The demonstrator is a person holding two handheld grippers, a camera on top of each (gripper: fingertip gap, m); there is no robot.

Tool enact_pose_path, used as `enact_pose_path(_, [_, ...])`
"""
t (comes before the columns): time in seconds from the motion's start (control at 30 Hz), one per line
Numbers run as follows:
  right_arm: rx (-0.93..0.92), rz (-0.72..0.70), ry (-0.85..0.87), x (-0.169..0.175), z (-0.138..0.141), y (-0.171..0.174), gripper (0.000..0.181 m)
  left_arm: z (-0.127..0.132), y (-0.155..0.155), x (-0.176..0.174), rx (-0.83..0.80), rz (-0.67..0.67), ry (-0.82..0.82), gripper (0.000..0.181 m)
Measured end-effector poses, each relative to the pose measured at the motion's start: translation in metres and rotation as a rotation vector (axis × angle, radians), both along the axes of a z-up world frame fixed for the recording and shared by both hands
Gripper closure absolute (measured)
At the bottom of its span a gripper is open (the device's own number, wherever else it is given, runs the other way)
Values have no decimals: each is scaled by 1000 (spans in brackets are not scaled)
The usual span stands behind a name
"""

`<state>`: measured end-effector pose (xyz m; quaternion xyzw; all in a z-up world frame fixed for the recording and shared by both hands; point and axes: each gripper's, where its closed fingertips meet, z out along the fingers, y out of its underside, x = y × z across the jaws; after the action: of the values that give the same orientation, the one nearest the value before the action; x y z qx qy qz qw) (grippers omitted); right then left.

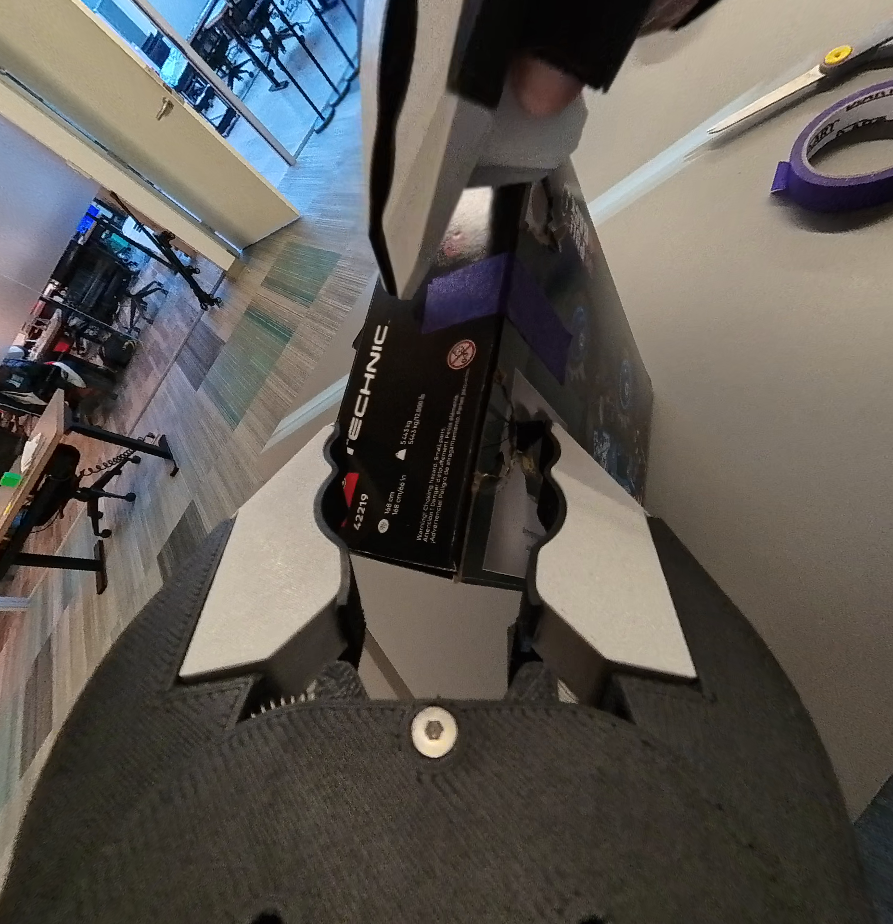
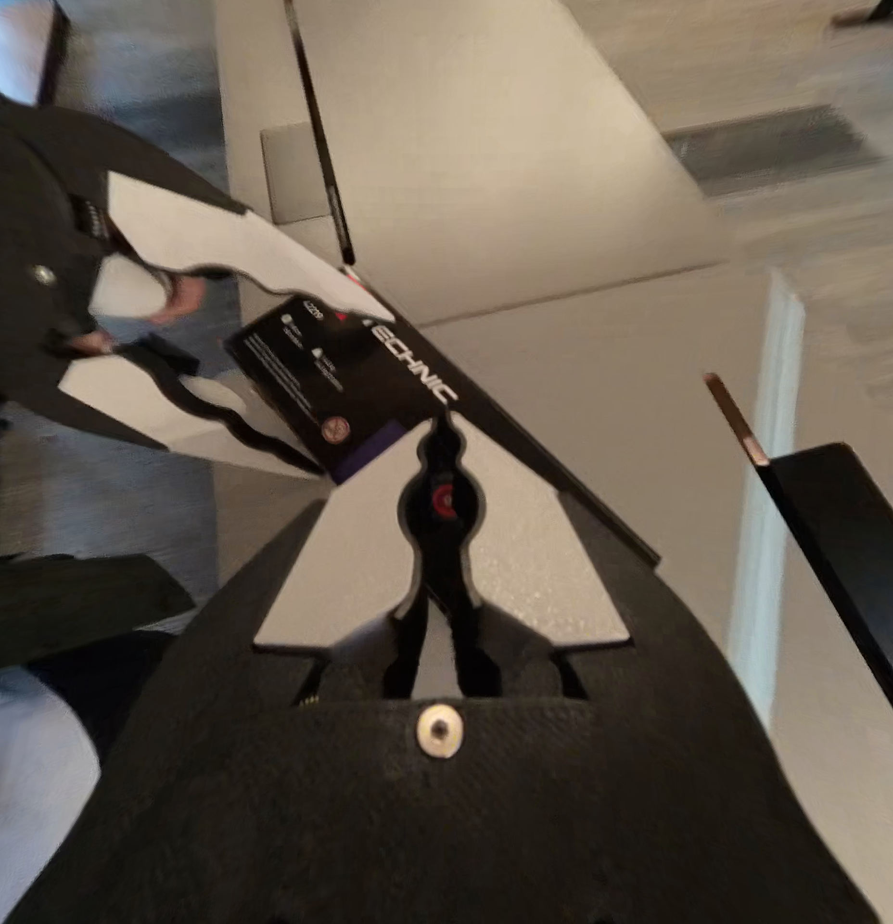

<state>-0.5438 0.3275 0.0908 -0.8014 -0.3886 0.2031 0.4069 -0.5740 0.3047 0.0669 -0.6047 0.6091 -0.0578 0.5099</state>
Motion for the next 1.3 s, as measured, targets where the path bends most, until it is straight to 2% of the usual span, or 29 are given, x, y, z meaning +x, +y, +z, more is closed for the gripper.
enact_pose_path(0.1, [32,3,148,-8,35,-2,181,0,0,0,0,2,9,105])
enact_pose_path(0.13, [42,-35,144,-3,39,0,181,0,0,0,0,4,10,105])
enact_pose_path(0.17, [13,-40,106,-1,32,-1,181,0,0,0,0,5,10,105])
enact_pose_path(0.23, [-143,-24,-4,0,0,-11,181,0,0,0,2,6,10,105])
enact_pose_path(0.33, [-216,-98,122,-4,14,-9,181,0,0,0,2,7,21,105])
enact_pose_path(0.37, [-276,-137,204,-6,21,-9,181,0,1,0,1,9,26,105])
enact_pose_path(0.43, [-517,-183,387,-14,26,-16,181,0,0,0,0,10,29,105])
enact_pose_path(0.5, [-762,-193,528,-22,23,-22,181,0,0,0,2,9,27,105])
enact_pose_path(0.53, [-828,-227,557,-20,17,-19,181,0,0,0,3,8,25,105])
enact_pose_path(0.6, [-877,-277,520,-12,0,-13,181,0,0,0,3,6,23,105])
enact_pose_path(0.67, [-975,-280,581,-13,1,-12,181,0,0,0,5,9,24,105])
enact_pose_path(0.87, [-1062,-185,493,-13,1,-47,181,1,-1,1,8,12,17,105])
enact_pose_path(0.93, [-1073,-122,408,-6,-3,-63,181,1,-1,1,6,14,14,104])
enact_pose_path(0.97, [-1035,-76,402,-1,0,-68,181,1,0,1,2,13,20,104])
enact_pose_path(1.0, [-946,-17,478,3,14,-66,181,2,0,1,-3,13,28,104])
enact_pose_path(1.07, [-608,77,637,28,50,-59,181,12,-1,-2,-24,43,-12,113])
enact_pose_path(1.1, [-375,76,642,50,61,-53,181,32,1,-5,-30,85,-136,118])
enact_pose_path(1.13, [-133,65,605,73,66,-49,159,57,0,-10,-53,107,-294,122])
enact_pose_path(1.17, [54,21,556,93,67,-44,124,79,-5,-17,-107,99,-429,120])
enact_pose_path(1.2, [139,11,500,105,63,-42,106,92,-12,-23,-180,68,-521,115])
enact_pose_path(1.23, [128,39,444,108,56,-41,93,97,-17,-31,-251,66,-575,110])
enact_pose_path(1.3, [102,118,280,102,43,-34,79,84,-17,-52,-319,151,-564,104])
